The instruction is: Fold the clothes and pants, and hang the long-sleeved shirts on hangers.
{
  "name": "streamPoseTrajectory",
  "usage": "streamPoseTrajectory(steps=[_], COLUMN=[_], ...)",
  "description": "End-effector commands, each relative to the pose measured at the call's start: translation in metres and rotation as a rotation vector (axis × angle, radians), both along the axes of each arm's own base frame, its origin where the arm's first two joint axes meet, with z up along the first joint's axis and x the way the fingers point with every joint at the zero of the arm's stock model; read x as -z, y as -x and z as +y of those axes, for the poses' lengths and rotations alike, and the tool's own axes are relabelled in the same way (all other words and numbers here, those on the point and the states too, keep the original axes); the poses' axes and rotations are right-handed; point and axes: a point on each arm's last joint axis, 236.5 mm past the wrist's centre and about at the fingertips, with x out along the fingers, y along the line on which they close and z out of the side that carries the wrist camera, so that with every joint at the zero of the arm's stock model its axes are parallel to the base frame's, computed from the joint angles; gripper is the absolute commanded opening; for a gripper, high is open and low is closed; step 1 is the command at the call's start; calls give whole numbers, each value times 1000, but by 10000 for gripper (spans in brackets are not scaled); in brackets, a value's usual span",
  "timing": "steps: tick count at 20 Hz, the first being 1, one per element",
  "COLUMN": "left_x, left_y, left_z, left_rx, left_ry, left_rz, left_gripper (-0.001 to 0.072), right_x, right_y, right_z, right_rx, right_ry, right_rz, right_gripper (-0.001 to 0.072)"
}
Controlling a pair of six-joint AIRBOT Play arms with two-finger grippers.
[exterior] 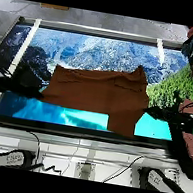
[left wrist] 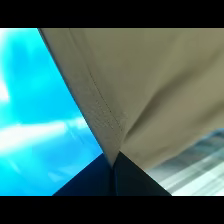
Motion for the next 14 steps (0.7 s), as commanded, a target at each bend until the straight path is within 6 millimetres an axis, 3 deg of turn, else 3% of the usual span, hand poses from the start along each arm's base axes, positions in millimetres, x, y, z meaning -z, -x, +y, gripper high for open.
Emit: streamPoseTrajectory(steps=[1,4,8,11,14], left_x=[-100,-213,-333,-389,-423], left_y=[-15,-8,31,72,109], left_z=[25,46,42,33,17], left_rx=[-56,-151,-252,-311,-340], left_ry=[-127,-318,-523,-631,-676], left_rz=[-290,-639,-1053,-1243,-1375], left_gripper=[11,10,10,10,10], right_x=[-93,-183,-312,-376,-423], right_y=[-3,12,46,80,112], right_z=[30,53,52,43,52], right_rx=[-14,-58,7,82,100], right_ry=[-10,96,281,373,368], right_rz=[-296,-572,-868,-986,-1085], right_gripper=[14,13,13,13,13])
